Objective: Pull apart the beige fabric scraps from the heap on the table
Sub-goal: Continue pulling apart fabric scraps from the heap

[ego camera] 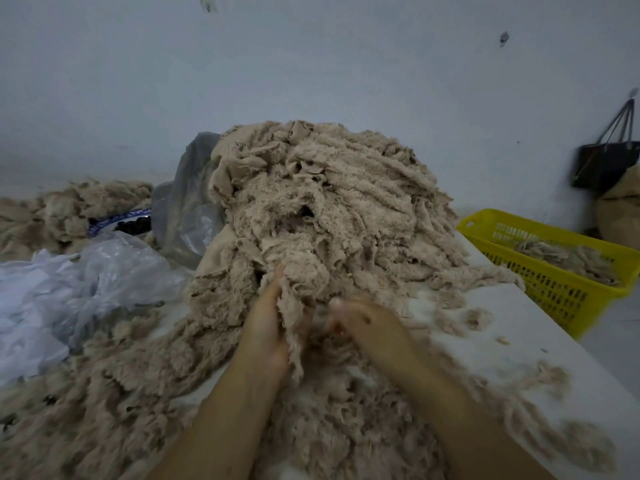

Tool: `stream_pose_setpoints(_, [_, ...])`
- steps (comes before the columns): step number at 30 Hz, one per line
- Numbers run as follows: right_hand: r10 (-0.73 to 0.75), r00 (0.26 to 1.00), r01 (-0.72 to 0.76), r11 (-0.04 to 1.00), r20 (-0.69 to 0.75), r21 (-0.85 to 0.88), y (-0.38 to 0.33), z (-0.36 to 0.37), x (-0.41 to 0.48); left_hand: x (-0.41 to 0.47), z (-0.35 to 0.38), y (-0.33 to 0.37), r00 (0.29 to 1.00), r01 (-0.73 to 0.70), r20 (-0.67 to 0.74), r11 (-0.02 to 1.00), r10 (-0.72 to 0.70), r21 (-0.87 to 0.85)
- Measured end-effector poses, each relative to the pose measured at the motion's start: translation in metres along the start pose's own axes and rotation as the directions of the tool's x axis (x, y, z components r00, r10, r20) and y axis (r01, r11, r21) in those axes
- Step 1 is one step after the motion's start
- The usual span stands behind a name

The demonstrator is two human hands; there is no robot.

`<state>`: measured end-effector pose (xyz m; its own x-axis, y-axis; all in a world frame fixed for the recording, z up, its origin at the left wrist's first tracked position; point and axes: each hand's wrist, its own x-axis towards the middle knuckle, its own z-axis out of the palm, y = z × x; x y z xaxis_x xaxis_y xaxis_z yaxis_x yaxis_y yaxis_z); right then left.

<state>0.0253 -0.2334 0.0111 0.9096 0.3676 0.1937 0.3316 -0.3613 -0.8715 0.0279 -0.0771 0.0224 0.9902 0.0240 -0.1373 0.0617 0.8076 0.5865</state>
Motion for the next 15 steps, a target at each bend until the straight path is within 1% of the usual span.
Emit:
stream_pose_setpoints(2, [-0.048,0.992,0.061,0.992,0.12,-0.113,-0.003,0.016,0.002,-0.001,0.0,-0.002,1.0,0.02,-0.013,0.996,-0.019,0.087])
stream_pose_setpoints(4, [-0.082,0.985,0.11,0.976,0.149,-0.19,-0.001,0.026,0.004,-0.001,0.002,-0.004,0.999,0.017,-0.037,0.993,-0.012,0.119])
stream_pose_setpoints(6, [-0.104,0.983,0.13,0.977,0.152,-0.171,0.002,0.022,0.004,0.001,0.002,-0.004,0.999,-0.021,-0.044,0.994,0.026,0.107])
stream_pose_setpoints(7, [-0.089,0.986,0.11,0.982,0.143,-0.151,0.005,0.017,0.004,0.001,0.003,-0.004,0.998,-0.036,-0.051,0.995,0.041,0.093])
stream_pose_setpoints(9, [-0.026,0.998,0.032,0.995,0.056,-0.096,0.006,0.006,0.004,0.002,0.004,-0.001,0.997,-0.059,-0.055,0.997,0.062,0.048])
stream_pose_setpoints(11, [-0.002,0.993,-0.003,0.999,-0.117,-0.048,0.007,-0.004,0.006,0.003,0.003,0.002,0.996,-0.071,-0.046,0.997,0.071,-0.014])
stream_pose_setpoints(13, [0.029,0.947,-0.034,0.999,-0.32,-0.008,0.01,-0.016,0.007,0.006,-0.001,0.008,0.995,-0.094,-0.046,0.992,0.09,-0.088])
stream_pose_setpoints(14, [0.065,0.916,-0.053,0.998,-0.395,0.04,0.011,-0.024,0.008,0.008,-0.005,0.011,0.993,-0.112,-0.054,0.989,0.107,-0.095])
stream_pose_setpoints(15, [0.109,0.896,-0.076,0.993,-0.431,0.094,0.013,-0.031,0.008,0.008,-0.008,0.013,0.991,-0.127,-0.049,0.99,0.124,-0.068])
